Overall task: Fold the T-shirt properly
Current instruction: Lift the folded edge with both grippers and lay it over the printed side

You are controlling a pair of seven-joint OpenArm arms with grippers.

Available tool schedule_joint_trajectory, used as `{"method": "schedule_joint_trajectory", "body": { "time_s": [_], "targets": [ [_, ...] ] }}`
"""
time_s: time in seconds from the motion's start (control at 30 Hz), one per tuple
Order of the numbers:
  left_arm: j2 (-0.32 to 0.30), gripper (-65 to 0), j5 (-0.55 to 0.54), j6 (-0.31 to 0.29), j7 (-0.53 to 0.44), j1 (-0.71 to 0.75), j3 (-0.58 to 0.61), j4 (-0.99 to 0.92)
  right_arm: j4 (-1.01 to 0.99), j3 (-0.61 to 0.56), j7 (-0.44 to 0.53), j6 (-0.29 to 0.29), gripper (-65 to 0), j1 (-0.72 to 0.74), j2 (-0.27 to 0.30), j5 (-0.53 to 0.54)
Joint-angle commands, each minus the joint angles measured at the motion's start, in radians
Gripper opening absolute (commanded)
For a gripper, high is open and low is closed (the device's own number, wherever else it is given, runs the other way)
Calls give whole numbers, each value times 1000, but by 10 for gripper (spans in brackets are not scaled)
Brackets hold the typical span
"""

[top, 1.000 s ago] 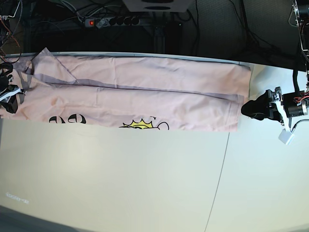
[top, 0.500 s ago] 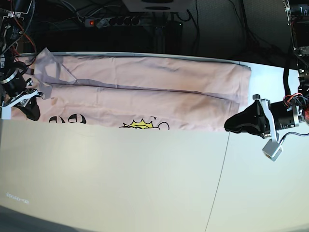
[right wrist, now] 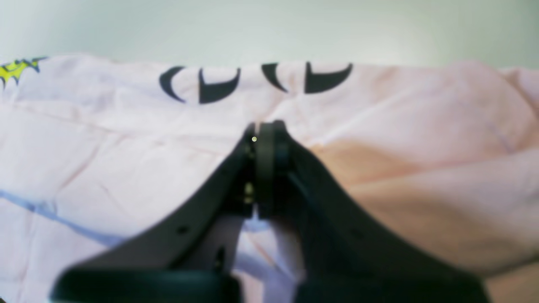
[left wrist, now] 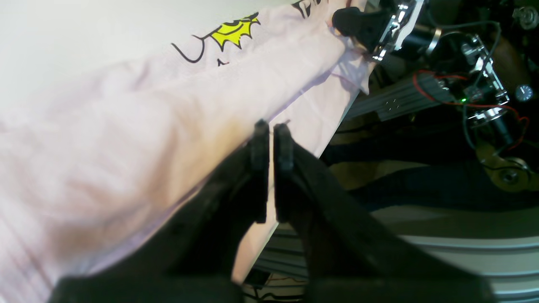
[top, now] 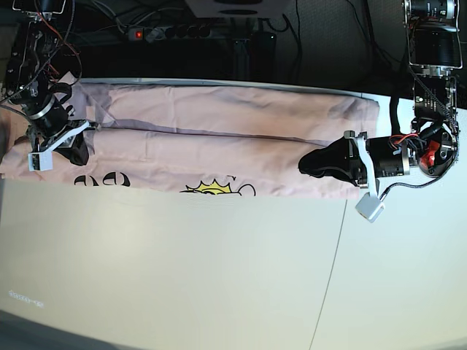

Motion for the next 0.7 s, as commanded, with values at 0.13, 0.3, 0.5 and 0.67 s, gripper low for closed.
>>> {"method": "schedule_joint_trajectory", "body": {
  "time_s": [0.13, 0.3, 0.5, 0.67],
  "targets": [
    [-13, -619, -17, -24, -17, -4, -6, 14, 16, 106, 24, 98, -650, -34, 34, 39],
    [-14, -619, -13, -24, -17, 18, -6, 14, 16, 176, 24, 98, -650, -90, 58, 72],
    [-13, -635, 219, -24, -201, 22, -6, -44, 16, 192, 23, 97, -650, -131, 61, 40],
    [1, -650, 388, -24, -319, 22, -6, -123, 16, 192, 24, 93, -650, -130, 61, -4]
  ]
}}
